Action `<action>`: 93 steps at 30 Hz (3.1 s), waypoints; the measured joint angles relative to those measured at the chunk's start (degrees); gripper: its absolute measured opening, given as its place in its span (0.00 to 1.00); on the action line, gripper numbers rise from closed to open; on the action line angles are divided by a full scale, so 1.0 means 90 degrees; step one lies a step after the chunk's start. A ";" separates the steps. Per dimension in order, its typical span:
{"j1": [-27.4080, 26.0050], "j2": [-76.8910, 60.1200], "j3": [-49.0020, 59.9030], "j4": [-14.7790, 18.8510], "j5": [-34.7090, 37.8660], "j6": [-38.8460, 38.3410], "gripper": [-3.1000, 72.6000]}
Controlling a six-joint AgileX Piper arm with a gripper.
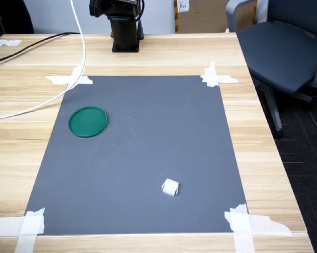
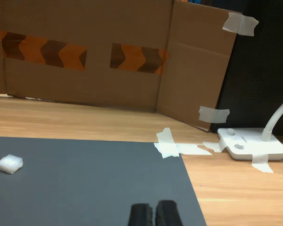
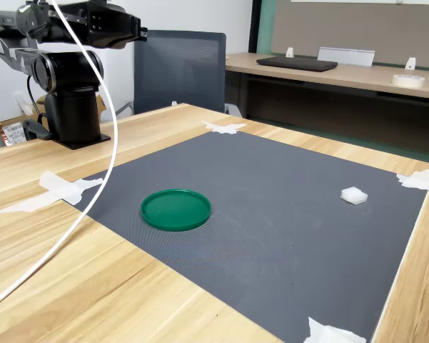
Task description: Grasp a white terminal and put it in the green lid.
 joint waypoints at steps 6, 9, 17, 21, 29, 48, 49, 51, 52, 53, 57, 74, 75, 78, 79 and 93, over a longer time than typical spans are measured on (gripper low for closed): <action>0.0000 0.1064 0.0000 0.0000 0.0004 0.0000 0.00; 0.0000 0.1560 -0.0009 0.0000 0.0073 0.0000 0.00; 0.0000 0.3408 -0.1323 0.0000 0.1263 0.0000 0.00; 0.0000 0.4393 -0.2283 -0.0023 0.1981 -0.0042 0.00; 0.0000 0.5870 -0.4065 -0.0083 0.3134 -0.0883 0.00; 0.0016 0.8926 -0.7992 0.1345 0.6418 -0.4928 0.00; 0.0018 0.9044 -0.8148 0.1400 0.6440 -0.5183 0.00; 0.0018 0.9256 -0.8428 0.1473 0.6446 -0.5534 0.00; 0.0018 0.9337 -0.8538 0.1524 0.6446 -0.5595 0.00; 0.0018 0.9434 -0.8669 0.1584 0.6472 -0.5615 0.00; 0.0018 0.9831 -0.9122 0.1691 0.6591 -0.5402 0.01; 0.0607 1.1180 -1.0447 0.1530 0.7376 -0.5115 0.85; 0.0653 1.1218 -1.0491 0.1548 0.7350 -0.5122 0.88; 0.0732 1.1341 -1.0638 0.1632 0.7259 -0.5129 0.92; 0.0746 1.1379 -1.0685 0.1667 0.7243 -0.5136 0.92; 0.1900 1.2425 -1.1469 0.0563 0.7824 -0.4769 0.93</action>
